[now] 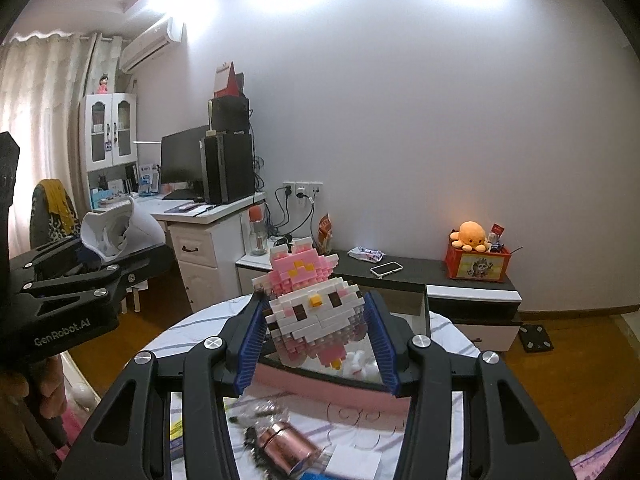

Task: Organize rigid objects
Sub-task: 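Carry both items over the pink box and open both grippers to drop them, then withdraw both grippers from the box back over the remaining items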

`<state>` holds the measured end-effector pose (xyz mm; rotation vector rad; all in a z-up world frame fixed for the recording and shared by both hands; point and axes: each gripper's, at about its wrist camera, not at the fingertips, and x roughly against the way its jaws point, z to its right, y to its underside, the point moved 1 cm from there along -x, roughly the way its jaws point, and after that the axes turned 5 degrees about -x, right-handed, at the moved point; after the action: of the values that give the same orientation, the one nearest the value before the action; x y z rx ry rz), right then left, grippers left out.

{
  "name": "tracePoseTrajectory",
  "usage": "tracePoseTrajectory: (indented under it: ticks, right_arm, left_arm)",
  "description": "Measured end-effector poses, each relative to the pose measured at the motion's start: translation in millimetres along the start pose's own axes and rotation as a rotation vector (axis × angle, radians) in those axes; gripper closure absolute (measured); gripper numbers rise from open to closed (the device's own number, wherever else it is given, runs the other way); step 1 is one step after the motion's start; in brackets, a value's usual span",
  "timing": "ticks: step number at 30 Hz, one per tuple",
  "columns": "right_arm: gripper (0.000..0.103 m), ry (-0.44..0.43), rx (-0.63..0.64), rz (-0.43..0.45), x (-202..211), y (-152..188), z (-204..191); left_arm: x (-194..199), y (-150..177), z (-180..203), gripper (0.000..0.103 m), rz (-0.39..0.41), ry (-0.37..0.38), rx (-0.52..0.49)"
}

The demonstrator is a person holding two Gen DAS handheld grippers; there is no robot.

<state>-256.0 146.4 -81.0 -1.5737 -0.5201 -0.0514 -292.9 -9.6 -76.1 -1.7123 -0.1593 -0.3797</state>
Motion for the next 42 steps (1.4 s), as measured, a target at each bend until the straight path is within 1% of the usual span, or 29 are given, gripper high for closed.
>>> tracePoseTrajectory:
  ticks: [3, 7, 8, 12, 15, 18, 21, 24, 26, 28, 29, 31, 32, 35, 36, 37, 38, 42]
  right_arm:
    - [0.053, 0.005, 0.002, -0.028, -22.8, -0.9, 7.8]
    - [0.053, 0.008, -0.013, -0.078, -55.7, 2.1, 21.2]
    - [0.053, 0.01, -0.022, -0.094, -64.8, 4.3, 25.2]
    - [0.053, 0.022, -0.038, -0.158, -93.6, 15.5, 39.2]
    - [0.053, 0.028, -0.054, -0.226, -116.9, 29.3, 49.8]
    - [0.053, 0.034, -0.068, -0.286, -134.7, 41.9, 58.8]
    - [0.053, 0.032, -0.078, -0.322, -147.1, 49.2, 66.0]
    - [0.053, 0.052, -0.074, -0.347, -156.9, 56.1, 69.9]
    - [0.053, 0.063, -0.097, -0.339, -156.5, 57.7, 75.7]
    - [0.053, 0.082, -0.109, -0.341, -156.6, 55.5, 80.6]
    - [0.053, 0.085, -0.109, -0.335, -154.4, 53.9, 81.1]
    - [0.042, 0.082, -0.114, -0.327, -148.2, 51.0, 80.3]
    - [0.034, 0.089, -0.117, -0.323, -145.3, 50.1, 80.3]
    - [0.032, 0.095, -0.122, -0.275, -128.1, 41.8, 79.4]
    - [0.029, 0.091, -0.127, -0.266, -123.3, 38.9, 79.0]
    - [0.028, 0.089, -0.132, -0.251, -117.1, 35.2, 79.0]
    - [0.023, 0.091, -0.13, -0.229, -105.9, 30.8, 76.7]
    - [0.022, 0.09, -0.131, -0.153, -70.1, 18.6, 67.0]
  left_arm:
    - [-32.9, -1.9, 0.4, 0.044, -0.044, -0.002, -0.015]
    - [-77.6, 2.3, 1.4, 0.044, -0.109, 0.029, -0.008]
    - [-87.1, 4.8, 2.7, 0.044, -0.127, 0.026, -0.012]
    - [-124.2, 20.2, 9.2, 0.044, -0.205, 0.052, -0.014]
    - [-152.2, 36.4, 17.3, 0.044, -0.277, 0.073, -0.017]
    - [-172.3, 51.3, 27.6, 0.044, -0.34, 0.091, -0.022]
    - [-186.0, 61.3, 33.8, 0.044, -0.379, 0.114, -0.023]
    - [-187.9, 63.6, 38.3, 0.043, -0.378, 0.094, -0.051]
    - [-184.2, 61.3, 37.7, 0.04, -0.367, 0.098, -0.042]
    - [-180.7, 58.1, 34.2, 0.025, -0.357, 0.095, -0.028]
    - [-176.3, 56.5, 33.1, 0.023, -0.345, 0.083, -0.028]
    - [-169.3, 54.3, 25.0, 0.017, -0.327, 0.058, -0.032]
    - [-163.2, 52.5, 22.4, 0.015, -0.318, 0.052, -0.026]
    - [-138.9, 46.0, 13.0, 0.006, -0.268, 0.034, 0.006]
    - [-129.4, 44.3, 10.5, 0.002, -0.246, 0.026, 0.014]
    - [-118.3, 42.5, 8.4, 0.0, -0.223, 0.017, 0.018]
    - [-106.2, 41.5, 6.4, 0.0, -0.199, 0.013, 0.022]
    - [-68.3, 40.9, 0.9, 0.0, -0.161, -0.01, 0.033]
